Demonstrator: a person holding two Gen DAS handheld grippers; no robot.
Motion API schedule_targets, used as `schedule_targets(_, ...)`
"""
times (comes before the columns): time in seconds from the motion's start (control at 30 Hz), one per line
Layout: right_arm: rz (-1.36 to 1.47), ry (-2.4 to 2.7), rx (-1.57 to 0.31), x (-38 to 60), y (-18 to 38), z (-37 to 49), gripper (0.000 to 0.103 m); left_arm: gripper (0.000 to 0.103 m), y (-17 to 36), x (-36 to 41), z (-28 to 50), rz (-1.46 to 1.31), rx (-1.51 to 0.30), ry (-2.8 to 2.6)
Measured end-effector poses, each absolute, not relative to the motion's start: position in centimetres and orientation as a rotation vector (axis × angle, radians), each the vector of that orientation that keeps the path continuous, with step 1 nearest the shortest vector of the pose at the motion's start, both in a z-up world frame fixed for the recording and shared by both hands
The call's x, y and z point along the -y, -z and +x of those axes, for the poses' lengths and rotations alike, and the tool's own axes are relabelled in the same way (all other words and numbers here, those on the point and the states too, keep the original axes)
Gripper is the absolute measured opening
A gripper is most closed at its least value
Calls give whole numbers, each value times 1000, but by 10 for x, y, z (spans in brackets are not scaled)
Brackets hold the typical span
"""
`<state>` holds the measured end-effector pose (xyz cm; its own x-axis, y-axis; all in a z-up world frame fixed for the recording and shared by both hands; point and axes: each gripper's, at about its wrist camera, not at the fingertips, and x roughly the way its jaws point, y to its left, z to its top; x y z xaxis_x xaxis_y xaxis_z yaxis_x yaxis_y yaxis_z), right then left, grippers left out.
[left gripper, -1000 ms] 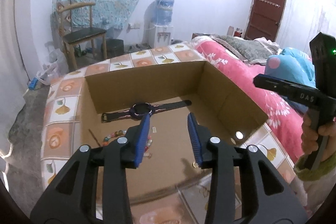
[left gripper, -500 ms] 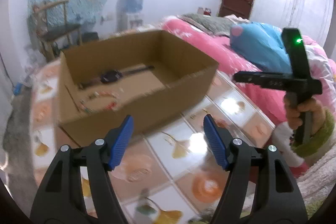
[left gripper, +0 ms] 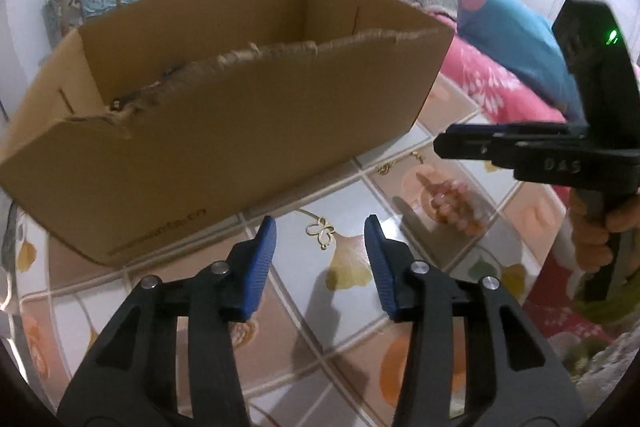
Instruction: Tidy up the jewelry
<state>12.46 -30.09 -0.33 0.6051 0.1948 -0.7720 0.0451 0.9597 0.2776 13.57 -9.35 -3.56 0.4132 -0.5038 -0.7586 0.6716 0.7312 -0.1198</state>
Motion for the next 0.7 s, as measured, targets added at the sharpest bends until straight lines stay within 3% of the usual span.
schedule_targets(0.7,310,-105,-938,302,16,139,27,23,50,103,144,320,-922,888)
